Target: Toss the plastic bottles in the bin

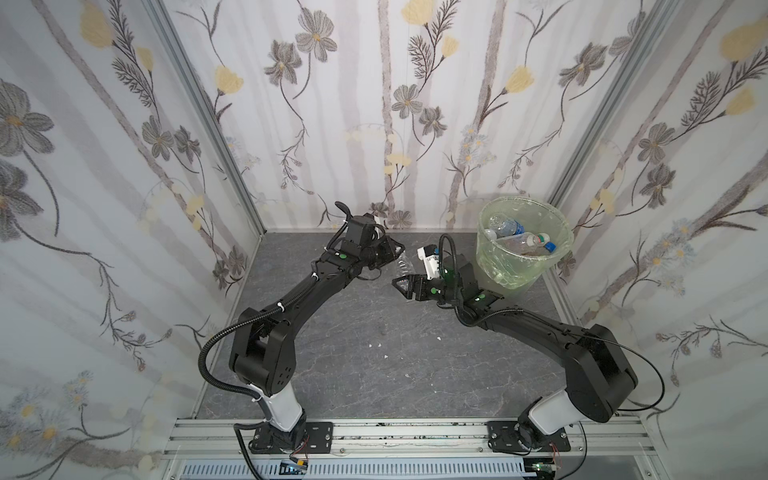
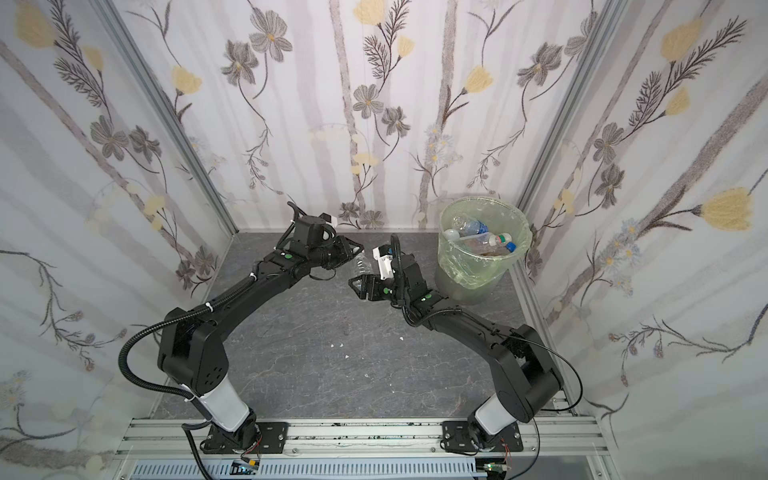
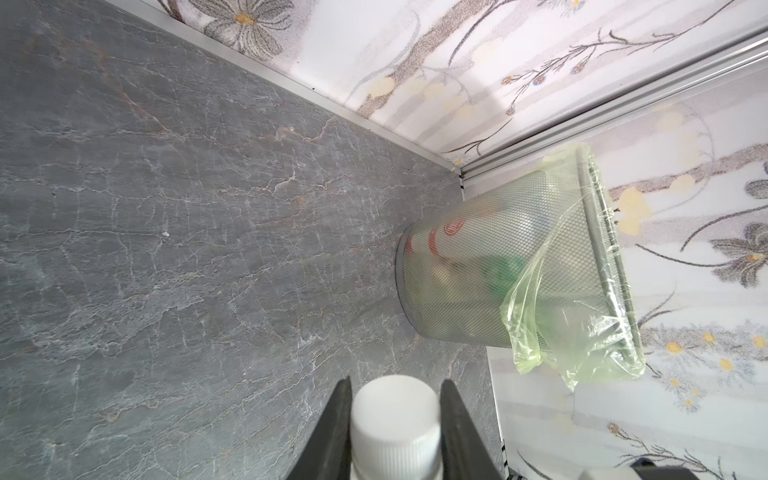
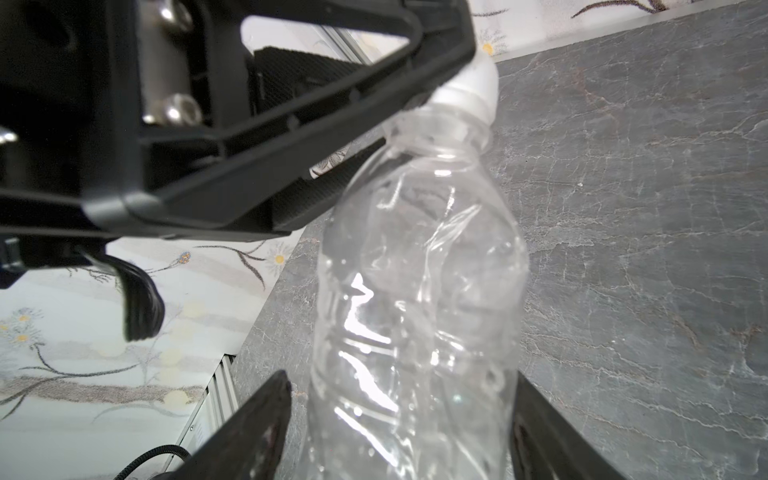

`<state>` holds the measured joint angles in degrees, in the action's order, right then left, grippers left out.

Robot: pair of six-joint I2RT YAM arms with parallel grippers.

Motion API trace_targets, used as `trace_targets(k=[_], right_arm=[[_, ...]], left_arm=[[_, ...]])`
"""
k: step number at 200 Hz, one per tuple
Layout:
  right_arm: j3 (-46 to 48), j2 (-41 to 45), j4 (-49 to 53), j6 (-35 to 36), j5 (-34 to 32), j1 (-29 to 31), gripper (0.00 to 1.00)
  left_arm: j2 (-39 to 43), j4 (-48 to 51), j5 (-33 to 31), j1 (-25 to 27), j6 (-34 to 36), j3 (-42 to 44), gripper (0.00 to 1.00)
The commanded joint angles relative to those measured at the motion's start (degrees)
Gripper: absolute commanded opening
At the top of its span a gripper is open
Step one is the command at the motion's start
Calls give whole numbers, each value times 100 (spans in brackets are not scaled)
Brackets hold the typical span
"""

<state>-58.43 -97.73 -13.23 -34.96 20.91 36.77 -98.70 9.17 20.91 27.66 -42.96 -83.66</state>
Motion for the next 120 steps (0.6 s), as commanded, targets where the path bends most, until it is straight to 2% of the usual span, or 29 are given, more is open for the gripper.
trace_targets(k=[1, 34, 63, 120], right_arm=[[33, 19, -356, -107, 30, 5, 66], [112, 145, -323, -76, -91, -2, 53], [148, 190, -252, -27, -150, -9, 49], [37, 80, 150, -4, -400, -8, 44]], left_arm=[[82, -205, -3, -6, -56, 3, 16], [51, -214, -17, -6, -72, 25, 18], [18, -223, -38, -7, -97, 34, 25], [43, -229, -26, -29, -81, 124, 60]])
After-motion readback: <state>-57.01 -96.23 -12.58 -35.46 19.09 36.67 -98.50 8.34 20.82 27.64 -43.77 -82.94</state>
